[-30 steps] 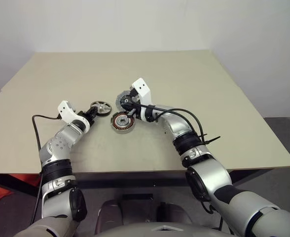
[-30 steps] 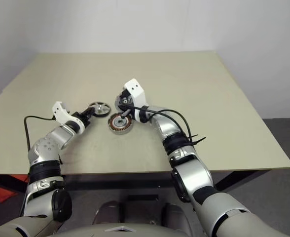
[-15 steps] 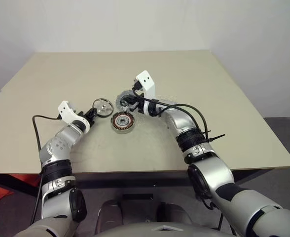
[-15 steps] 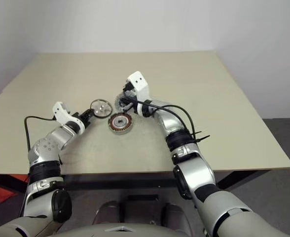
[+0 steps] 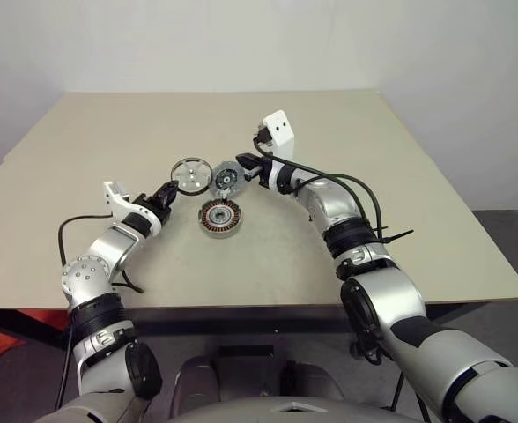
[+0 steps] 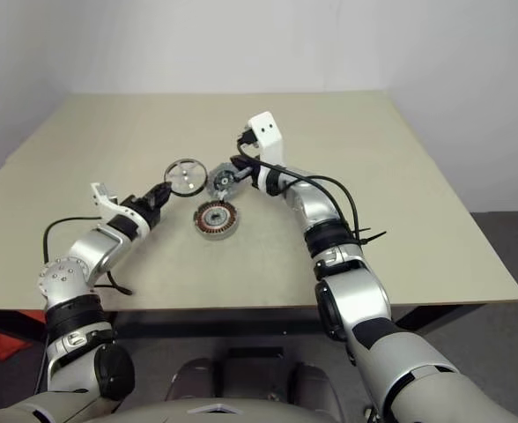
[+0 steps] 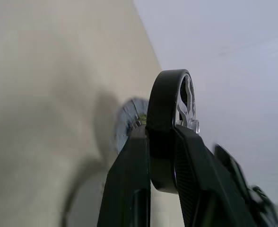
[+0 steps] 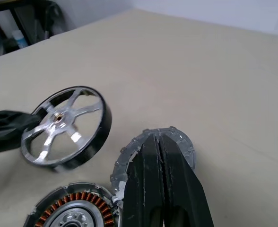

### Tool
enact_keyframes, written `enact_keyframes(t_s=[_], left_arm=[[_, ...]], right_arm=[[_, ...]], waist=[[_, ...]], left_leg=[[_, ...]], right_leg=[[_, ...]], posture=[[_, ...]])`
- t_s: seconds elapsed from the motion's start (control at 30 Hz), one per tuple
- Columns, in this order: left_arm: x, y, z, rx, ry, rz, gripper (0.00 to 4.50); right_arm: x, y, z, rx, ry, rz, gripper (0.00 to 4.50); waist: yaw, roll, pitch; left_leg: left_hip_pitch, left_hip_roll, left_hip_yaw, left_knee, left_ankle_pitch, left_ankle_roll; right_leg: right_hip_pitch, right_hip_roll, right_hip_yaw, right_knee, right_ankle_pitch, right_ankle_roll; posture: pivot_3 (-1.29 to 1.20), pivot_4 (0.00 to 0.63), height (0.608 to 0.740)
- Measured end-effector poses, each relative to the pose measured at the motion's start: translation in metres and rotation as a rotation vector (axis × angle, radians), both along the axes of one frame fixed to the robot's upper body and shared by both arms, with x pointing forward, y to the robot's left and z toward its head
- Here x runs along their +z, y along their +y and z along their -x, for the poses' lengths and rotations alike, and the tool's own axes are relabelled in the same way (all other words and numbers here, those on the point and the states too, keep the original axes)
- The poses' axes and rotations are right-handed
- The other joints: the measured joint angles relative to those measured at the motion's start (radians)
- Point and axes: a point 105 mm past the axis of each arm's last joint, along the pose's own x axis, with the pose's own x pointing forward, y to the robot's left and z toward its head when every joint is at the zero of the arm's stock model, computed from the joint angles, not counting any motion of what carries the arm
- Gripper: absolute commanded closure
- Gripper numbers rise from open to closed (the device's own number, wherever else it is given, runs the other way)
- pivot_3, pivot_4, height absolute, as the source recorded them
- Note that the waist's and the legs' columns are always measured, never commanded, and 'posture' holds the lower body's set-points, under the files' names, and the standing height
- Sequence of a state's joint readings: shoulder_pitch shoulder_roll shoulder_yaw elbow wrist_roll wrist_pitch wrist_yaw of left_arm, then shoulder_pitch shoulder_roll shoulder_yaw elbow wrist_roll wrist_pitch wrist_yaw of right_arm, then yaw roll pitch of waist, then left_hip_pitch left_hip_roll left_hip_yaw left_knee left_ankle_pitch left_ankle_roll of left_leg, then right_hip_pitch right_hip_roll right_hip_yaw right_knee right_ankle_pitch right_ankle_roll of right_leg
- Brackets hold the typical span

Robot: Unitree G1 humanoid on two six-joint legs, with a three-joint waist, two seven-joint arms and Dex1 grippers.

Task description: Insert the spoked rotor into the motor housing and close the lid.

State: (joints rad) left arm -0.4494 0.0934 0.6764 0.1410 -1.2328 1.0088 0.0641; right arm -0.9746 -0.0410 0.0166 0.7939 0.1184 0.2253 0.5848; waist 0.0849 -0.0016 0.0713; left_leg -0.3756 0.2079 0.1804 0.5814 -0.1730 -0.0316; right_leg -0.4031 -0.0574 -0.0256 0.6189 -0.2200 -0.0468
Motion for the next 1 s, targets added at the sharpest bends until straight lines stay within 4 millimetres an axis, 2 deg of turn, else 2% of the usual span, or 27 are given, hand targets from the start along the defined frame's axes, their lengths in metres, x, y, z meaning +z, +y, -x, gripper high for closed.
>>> enact_keyframes(t_s=[0.17,0.3,0.5,0.7,1.0], left_arm=[[-0.023,-0.034,0.014,-0.132,0.127,0.042,4.12],[-0.029,-0.046,0.019,-0.185,0.174,0.022,4.12],[-0.032,-0.047,0.021,-0.211,0.211,-0.029,4.12],[-0.031,-0.039,0.027,-0.202,0.207,-0.044,4.12],[-0.019,-0.044,0.028,-0.193,0.152,0.028,4.12]], right_arm=[[0.003,-0.006,-0.009,-0.061,-0.016,0.018,4.5],[0.006,-0.006,-0.009,-0.067,-0.034,0.015,4.5],[0.005,-0.01,-0.014,-0.113,-0.036,0.025,4.5],[0.004,-0.01,-0.014,-0.117,-0.038,0.03,4.5],[0.003,-0.003,-0.011,-0.09,-0.05,0.048,4.5]], waist=[[0.007,0.0,0.0],[0.008,0.0,0.0],[0.008,0.0,0.0],[0.008,0.0,0.0],[0.009,0.0,0.0]], left_leg=[[0.0,0.0,0.0,0.0,0.0,0.0],[0.0,0.001,0.0,0.0,0.0,0.0],[0.0,0.0,0.0,0.0,0.0,0.0],[0.0,0.0,-0.001,0.0,0.0,0.0],[0.0,0.0,-0.001,0.001,0.001,-0.001]], right_leg=[[0.0,0.0,0.0,0.0,0.0,0.0],[0.0,0.001,0.0,0.0,0.0,0.0],[0.0,0.0,0.0,0.0,0.0,0.001],[0.0,0.001,0.0,0.0,0.0,0.001],[0.0,0.0,0.0,0.001,0.0,0.001]], posture=[[0.0,0.0,0.74],[0.0,0.0,0.74],[0.0,0.0,0.74],[0.0,0.0,0.74],[0.0,0.0,0.74]])
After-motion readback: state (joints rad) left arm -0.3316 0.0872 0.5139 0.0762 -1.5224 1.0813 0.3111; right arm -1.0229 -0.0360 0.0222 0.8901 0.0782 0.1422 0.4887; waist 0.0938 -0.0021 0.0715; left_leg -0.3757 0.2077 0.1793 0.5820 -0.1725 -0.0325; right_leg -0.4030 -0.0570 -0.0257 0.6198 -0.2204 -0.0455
